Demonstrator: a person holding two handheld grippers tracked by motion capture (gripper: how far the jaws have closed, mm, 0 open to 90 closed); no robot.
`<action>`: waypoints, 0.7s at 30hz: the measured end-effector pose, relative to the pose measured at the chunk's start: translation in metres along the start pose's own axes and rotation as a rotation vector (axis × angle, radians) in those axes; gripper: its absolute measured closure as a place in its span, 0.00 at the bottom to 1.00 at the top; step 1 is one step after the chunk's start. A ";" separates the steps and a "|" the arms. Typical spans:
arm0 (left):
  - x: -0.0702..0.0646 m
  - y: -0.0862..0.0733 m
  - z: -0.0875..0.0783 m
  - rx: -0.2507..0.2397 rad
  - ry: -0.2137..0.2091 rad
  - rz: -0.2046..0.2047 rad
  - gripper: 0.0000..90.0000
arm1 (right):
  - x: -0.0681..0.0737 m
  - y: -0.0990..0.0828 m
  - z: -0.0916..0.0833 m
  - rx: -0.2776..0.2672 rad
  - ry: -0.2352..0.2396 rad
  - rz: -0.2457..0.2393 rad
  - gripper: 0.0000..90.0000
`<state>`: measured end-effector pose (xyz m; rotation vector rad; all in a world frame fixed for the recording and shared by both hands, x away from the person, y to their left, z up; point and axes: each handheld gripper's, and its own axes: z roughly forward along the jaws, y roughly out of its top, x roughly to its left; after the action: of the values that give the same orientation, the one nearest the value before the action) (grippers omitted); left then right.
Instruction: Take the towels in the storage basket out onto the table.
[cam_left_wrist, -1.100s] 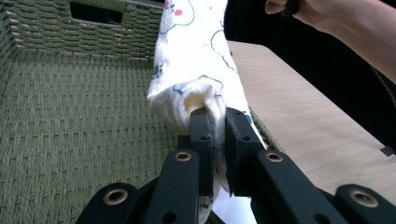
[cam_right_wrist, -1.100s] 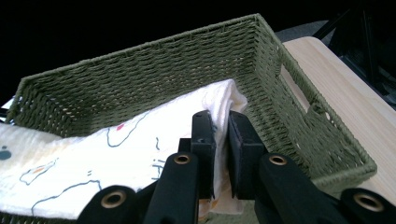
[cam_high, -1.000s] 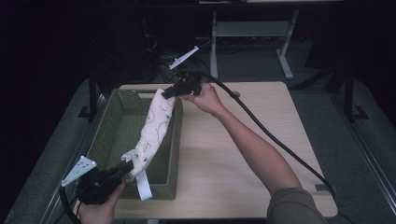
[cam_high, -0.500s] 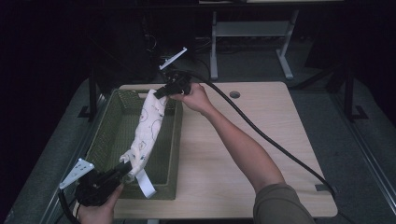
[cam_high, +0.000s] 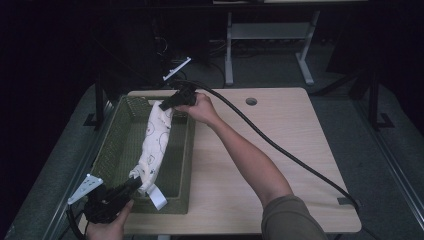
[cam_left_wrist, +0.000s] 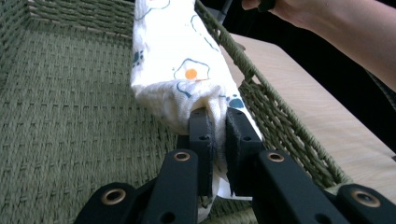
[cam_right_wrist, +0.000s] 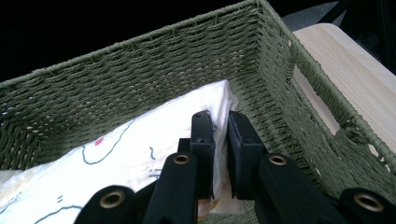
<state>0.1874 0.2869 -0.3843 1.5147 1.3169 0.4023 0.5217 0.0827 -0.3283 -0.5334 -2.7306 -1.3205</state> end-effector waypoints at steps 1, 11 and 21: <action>0.001 0.000 0.001 -0.001 0.001 -0.002 0.91 | 0.000 0.001 0.003 -0.002 -0.006 0.008 0.91; 0.002 -0.001 0.001 0.005 -0.001 0.001 0.89 | 0.002 0.005 0.016 0.008 0.000 0.003 0.90; -0.003 -0.003 -0.013 -0.025 0.011 0.015 0.72 | 0.001 0.003 0.040 0.031 -0.053 -0.026 0.62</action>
<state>0.1743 0.2898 -0.3800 1.5046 1.3055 0.4353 0.5258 0.1156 -0.3514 -0.5402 -2.8045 -1.2857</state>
